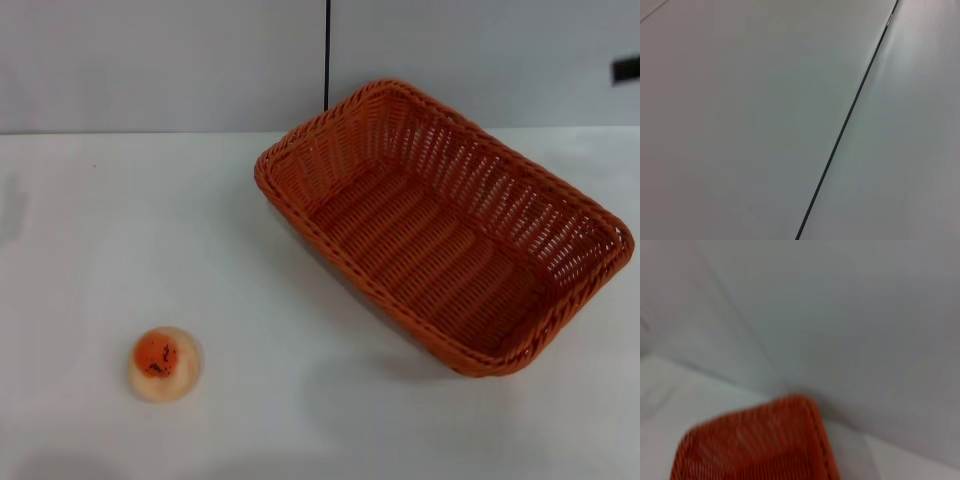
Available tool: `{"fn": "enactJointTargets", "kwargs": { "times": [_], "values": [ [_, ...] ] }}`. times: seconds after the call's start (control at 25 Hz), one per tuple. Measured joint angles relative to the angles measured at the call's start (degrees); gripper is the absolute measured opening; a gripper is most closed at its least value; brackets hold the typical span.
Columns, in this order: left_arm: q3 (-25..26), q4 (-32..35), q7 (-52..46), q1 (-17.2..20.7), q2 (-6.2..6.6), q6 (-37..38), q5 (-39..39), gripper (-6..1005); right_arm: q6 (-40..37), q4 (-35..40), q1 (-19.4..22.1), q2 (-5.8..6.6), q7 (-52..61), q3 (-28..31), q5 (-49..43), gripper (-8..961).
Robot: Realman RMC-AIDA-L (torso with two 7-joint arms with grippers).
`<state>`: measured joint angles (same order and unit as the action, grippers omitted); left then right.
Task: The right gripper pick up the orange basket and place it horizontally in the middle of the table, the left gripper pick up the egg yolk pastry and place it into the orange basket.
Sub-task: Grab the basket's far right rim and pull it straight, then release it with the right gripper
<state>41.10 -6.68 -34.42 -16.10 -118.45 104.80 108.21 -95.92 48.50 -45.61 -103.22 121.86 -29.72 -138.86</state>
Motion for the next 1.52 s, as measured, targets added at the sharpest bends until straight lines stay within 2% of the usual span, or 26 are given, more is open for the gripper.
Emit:
{"fn": "enactJointTargets", "kwargs": {
  "times": [0.08, 0.12, 0.28, 0.4, 0.44, 0.48, 0.52, 0.64, 0.68, 0.72, 0.76, 0.88, 1.36, 1.52],
  "values": [
    [-0.2, 0.0, 0.2, 0.2, -0.03, -0.4, 0.2, 831, 1.0, -0.9, -1.6, -0.15, 1.6, -5.9, -1.5, 740],
    [-0.3, 0.0, 0.2, 0.3, -0.04, -0.5, 0.3, 831, 1.0, -0.9, -1.6, -0.15, 1.6, -5.9, -1.5, 740],
    [-0.5, 0.0, 0.1, 0.8, -0.03, -0.6, 0.5, 831, 4.0, -1.1, -2.2, -0.83, 3.8, -13.1, -1.8, 740],
    [-0.7, 0.0, 0.0, 1.1, -0.04, -0.6, 0.5, 831, 4.5, -1.3, -2.4, -1.43, 4.5, -14.0, -2.1, 740],
    [-0.9, 0.0, -0.1, 1.3, -0.05, -0.6, 0.5, 831, 4.6, -1.4, -2.5, -1.86, 4.8, -14.3, -2.6, 740],
    [-1.1, 0.0, -0.1, 1.5, -0.09, -0.6, 0.5, 831, 5.0, -1.5, -2.9, -3.03, 5.2, -14.5, -4.4, 740],
    [-1.1, 0.0, -0.1, 1.5, -0.09, -0.6, 0.5, 831, 5.0, -1.5, -2.9, -3.03, 5.2, -14.5, -4.4, 740],
    [-1.2, 0.0, -0.1, 1.7, -0.11, -0.6, 0.5, 831, 5.9, -1.6, -3.3, -4.59, 5.3, -14.6, -7.2, 739],
    [-1.2, 0.0, -0.1, 1.7, -0.11, -0.7, 0.5, 831, 6.7, -1.8, -3.5, -5.47, 5.4, -14.9, -8.5, 739],
    [-1.2, 0.0, -0.1, 1.7, -0.11, -0.7, 0.5, 831, 6.7, -1.8, -3.5, -5.47, 5.4, -14.9, -8.5, 739],
    [-1.2, 0.0, -0.1, 1.8, -0.12, -0.7, 0.5, 831, 7.4, -2.0, -3.5, -6.21, 5.5, -15.4, -9.3, 739],
    [-1.4, 0.0, -0.2, 1.8, -0.12, -0.9, 0.5, 831, 8.6, -2.7, -3.3, -6.84, 5.6, -15.8, -9.9, 740],
    [-1.8, 0.0, -0.2, 1.9, -0.12, -1.2, 0.5, 830, 12.9, -7.0, -3.3, -7.50, 5.1, -15.9, -10.0, 717],
    [-1.8, -0.1, -0.2, 2.0, -0.12, -1.3, 0.5, 830, 13.2, -7.1, -3.1, -7.59, 5.1, -15.9, -9.8, 609]
  ]
}}
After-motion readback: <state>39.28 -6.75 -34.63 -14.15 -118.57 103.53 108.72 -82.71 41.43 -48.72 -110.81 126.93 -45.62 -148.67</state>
